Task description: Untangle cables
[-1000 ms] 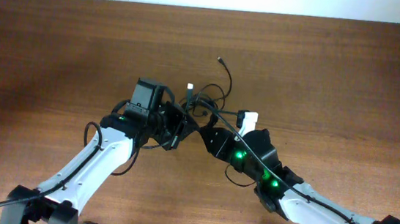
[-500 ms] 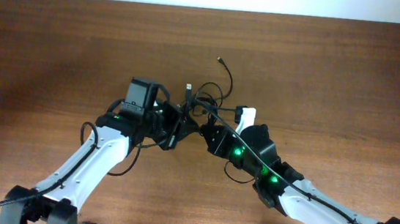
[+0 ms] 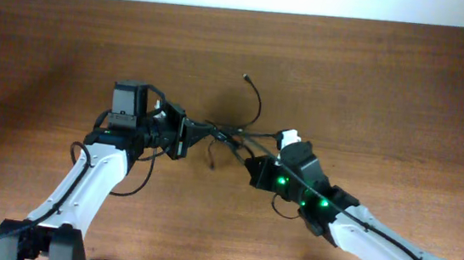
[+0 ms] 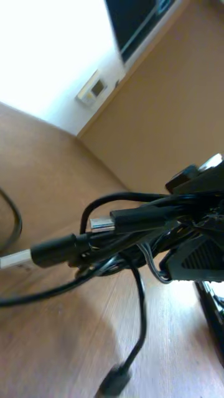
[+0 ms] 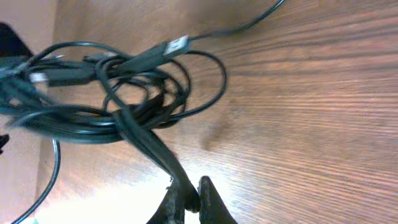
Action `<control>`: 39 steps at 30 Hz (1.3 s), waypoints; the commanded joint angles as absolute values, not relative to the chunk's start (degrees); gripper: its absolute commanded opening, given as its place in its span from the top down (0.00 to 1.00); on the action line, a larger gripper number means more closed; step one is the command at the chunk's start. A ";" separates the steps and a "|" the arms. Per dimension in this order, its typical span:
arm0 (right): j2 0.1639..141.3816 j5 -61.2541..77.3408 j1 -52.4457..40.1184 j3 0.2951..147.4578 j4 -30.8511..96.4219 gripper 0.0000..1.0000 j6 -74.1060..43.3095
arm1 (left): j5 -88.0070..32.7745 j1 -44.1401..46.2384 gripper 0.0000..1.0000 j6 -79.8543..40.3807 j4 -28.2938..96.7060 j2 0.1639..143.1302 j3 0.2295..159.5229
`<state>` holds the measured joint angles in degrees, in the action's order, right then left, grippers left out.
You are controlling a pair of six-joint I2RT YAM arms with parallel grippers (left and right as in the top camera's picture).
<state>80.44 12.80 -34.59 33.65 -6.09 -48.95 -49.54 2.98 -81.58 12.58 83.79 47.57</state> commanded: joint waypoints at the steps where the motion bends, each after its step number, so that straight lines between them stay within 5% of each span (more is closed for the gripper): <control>1: 79.81 9.76 -30.02 30.72 -0.67 0.96 -48.38 | -48.80 -1.78 1.00 -81.49 6.31 82.15 49.52; 17: 76.55 8.36 -7.53 34.89 20.51 0.96 -40.18 | -53.84 -2.22 1.00 -43.24 2.13 82.15 49.52; 23: 73.03 24.60 -5.65 38.28 20.93 0.94 -36.18 | -60.69 -1.48 1.00 -21.30 -0.99 82.15 49.52; 31: 72.77 44.88 -10.17 38.81 8.73 0.46 -36.51 | -70.81 2.09 1.00 -5.61 -1.08 82.15 49.52; 39: 72.77 46.24 -17.67 38.81 -9.06 0.43 -47.31 | -73.78 7.14 1.00 5.82 -1.08 82.15 49.52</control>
